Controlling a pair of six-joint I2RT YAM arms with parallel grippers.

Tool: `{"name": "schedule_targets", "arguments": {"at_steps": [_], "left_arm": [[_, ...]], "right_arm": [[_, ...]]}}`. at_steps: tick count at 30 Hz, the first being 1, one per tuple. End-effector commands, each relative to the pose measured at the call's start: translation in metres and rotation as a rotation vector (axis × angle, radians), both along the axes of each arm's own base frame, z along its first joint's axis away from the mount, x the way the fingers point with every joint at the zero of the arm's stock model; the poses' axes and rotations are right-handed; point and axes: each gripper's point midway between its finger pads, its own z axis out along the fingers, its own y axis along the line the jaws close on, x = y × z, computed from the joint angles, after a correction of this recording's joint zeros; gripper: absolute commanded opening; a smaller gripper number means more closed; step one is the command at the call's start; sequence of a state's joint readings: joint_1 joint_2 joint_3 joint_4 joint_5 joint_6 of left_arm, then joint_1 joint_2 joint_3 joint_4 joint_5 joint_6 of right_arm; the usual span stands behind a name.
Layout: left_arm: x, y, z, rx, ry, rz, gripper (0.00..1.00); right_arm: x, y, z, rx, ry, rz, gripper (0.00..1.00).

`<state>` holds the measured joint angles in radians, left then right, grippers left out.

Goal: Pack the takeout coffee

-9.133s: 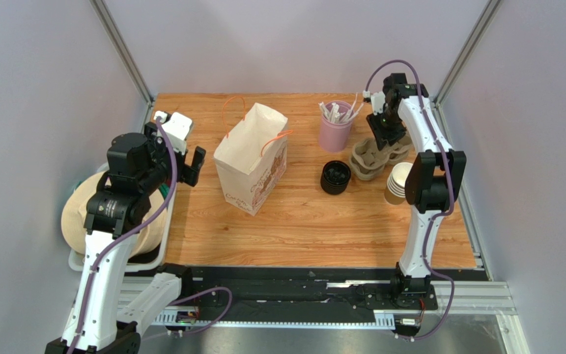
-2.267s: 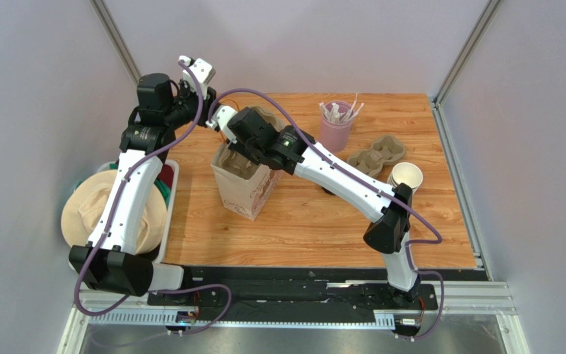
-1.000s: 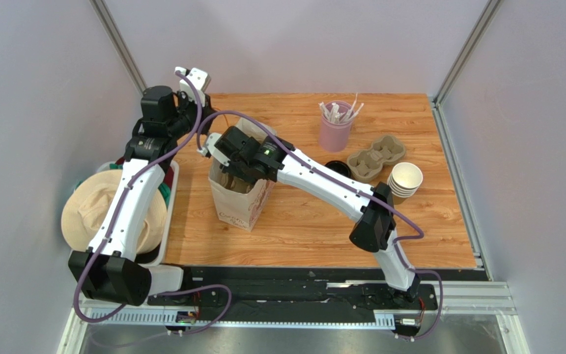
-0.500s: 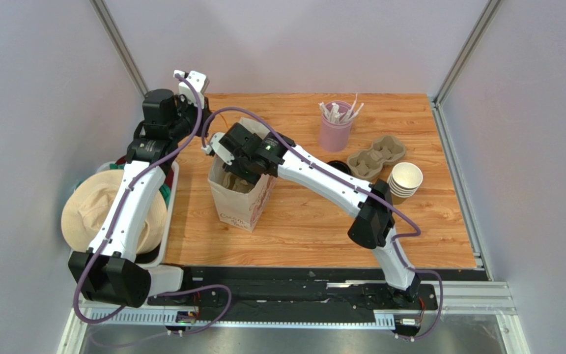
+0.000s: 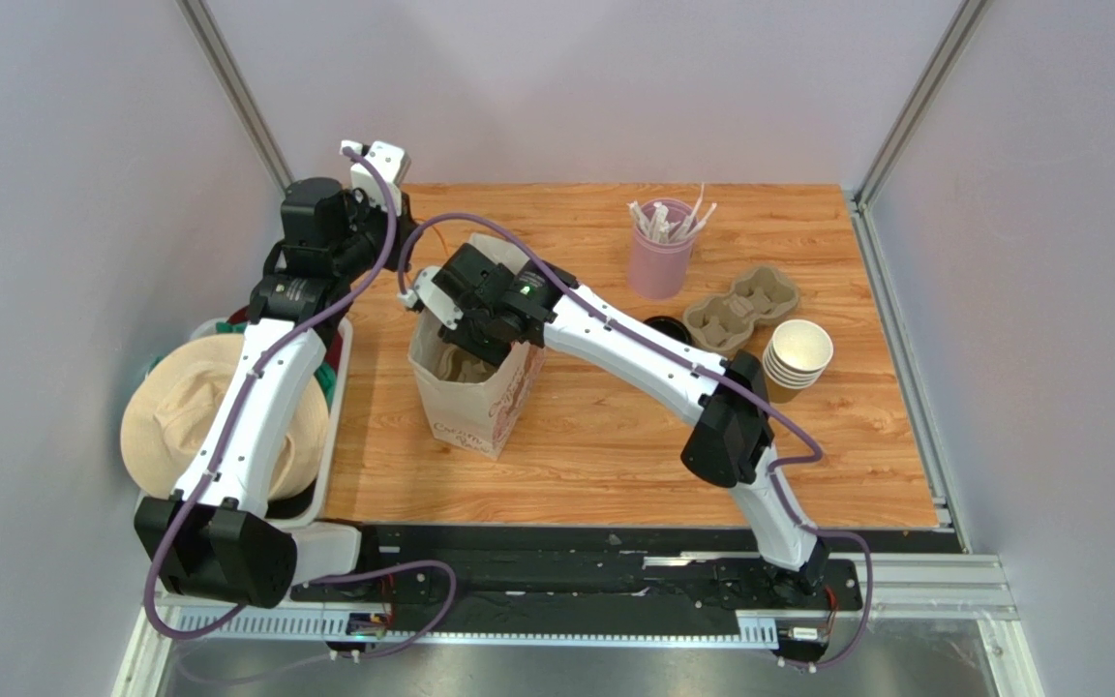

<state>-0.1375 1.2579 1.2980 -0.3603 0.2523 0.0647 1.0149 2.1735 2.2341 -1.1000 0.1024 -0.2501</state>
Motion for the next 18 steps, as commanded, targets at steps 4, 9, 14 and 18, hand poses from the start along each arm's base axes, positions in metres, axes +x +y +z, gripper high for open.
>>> {"name": "schedule_targets", "arguments": {"at_steps": [4,9,14,18], "left_arm": [[-0.004,-0.001,0.019,-0.028,-0.059,0.003,0.19],[-0.005,-0.001,0.018,-0.027,-0.058,0.001,0.19],[-0.005,-0.001,0.018,-0.027,-0.058,-0.001,0.19],[-0.005,-0.002,0.017,-0.029,-0.052,-0.003,0.19]], "right_arm": [[-0.004,0.005,-0.005,0.018,0.043,0.011,0.24],[-0.004,0.006,-0.009,0.016,0.056,0.011,0.24],[-0.003,0.006,-0.012,0.011,0.06,0.011,0.24],[-0.002,0.006,-0.012,0.009,0.058,0.013,0.25]]}}
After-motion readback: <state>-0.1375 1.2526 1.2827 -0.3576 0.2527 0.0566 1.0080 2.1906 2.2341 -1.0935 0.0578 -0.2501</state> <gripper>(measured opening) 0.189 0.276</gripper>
